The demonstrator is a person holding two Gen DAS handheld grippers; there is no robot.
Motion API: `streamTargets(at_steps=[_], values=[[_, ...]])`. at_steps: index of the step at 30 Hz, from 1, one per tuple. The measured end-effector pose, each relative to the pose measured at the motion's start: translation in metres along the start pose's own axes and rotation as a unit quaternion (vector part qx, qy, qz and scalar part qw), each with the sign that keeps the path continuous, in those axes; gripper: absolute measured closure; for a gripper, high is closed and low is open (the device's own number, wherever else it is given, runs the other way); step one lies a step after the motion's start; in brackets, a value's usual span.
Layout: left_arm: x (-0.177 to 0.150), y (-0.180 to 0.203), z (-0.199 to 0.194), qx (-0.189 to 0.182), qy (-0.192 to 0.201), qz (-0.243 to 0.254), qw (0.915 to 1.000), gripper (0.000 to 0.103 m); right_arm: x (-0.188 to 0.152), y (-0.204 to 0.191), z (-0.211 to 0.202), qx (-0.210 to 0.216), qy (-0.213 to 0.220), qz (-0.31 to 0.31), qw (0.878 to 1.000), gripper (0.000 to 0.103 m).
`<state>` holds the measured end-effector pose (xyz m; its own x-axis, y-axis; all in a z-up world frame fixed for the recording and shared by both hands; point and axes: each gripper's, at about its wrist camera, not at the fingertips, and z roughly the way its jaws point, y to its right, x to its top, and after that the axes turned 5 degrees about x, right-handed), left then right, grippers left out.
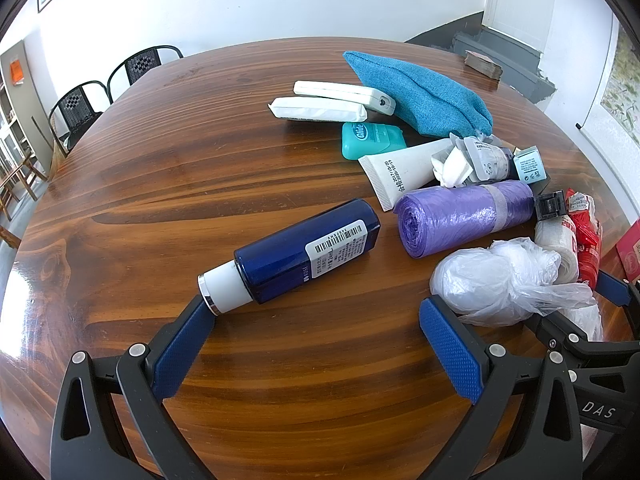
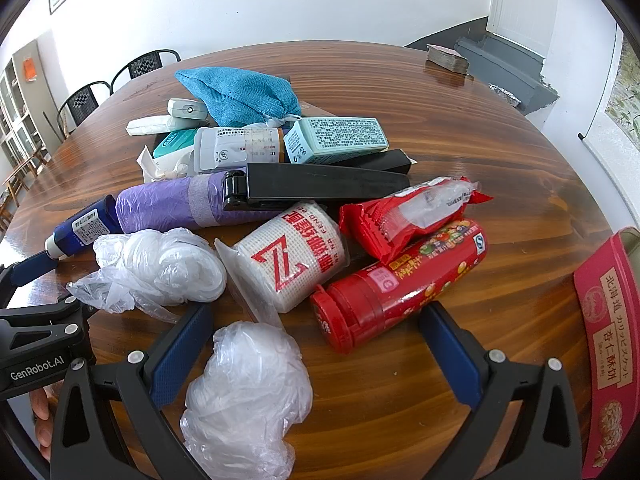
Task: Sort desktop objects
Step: 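Move both grippers toward the blue bottle and plastic-wrapped bundle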
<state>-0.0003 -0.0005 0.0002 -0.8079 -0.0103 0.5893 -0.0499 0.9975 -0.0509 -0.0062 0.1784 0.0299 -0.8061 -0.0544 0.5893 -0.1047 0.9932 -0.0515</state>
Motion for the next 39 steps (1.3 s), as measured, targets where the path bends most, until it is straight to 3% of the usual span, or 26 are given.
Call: streamTargets(at_steps=[17,21,30,34,39], values=[[0.001,0.000,0.002,-0.002,0.000,0.003,1.0000,0.000,0.002,-0.002,0.003,0.001,0.000,0.000,1.000,0.000],[-0.002,-0.002,-0.002,-0.019,0.002,0.024,0.9995,0.000,-0.005,0.003,-0.002,0.053,-0.006,-0.059,0.997,0.000],[-0.002,-0.006,0.000,-0.018,0.002,0.024,0.9995,0.000,-0.026,0.012,-0.017,0.068,-0.012,-0.093,0.993,0.000],[-0.002,-0.005,0.001,-0.011,0.002,0.018,0.9998,0.000,-0.025,0.016,-0.018,0.072,-0.010,-0.092,0.993,0.000],[-0.002,-0.018,-0.001,-0.004,0.006,-0.016,0.9998,0.000,-0.030,0.024,-0.036,0.103,0.026,-0.062,0.992,0.000]])
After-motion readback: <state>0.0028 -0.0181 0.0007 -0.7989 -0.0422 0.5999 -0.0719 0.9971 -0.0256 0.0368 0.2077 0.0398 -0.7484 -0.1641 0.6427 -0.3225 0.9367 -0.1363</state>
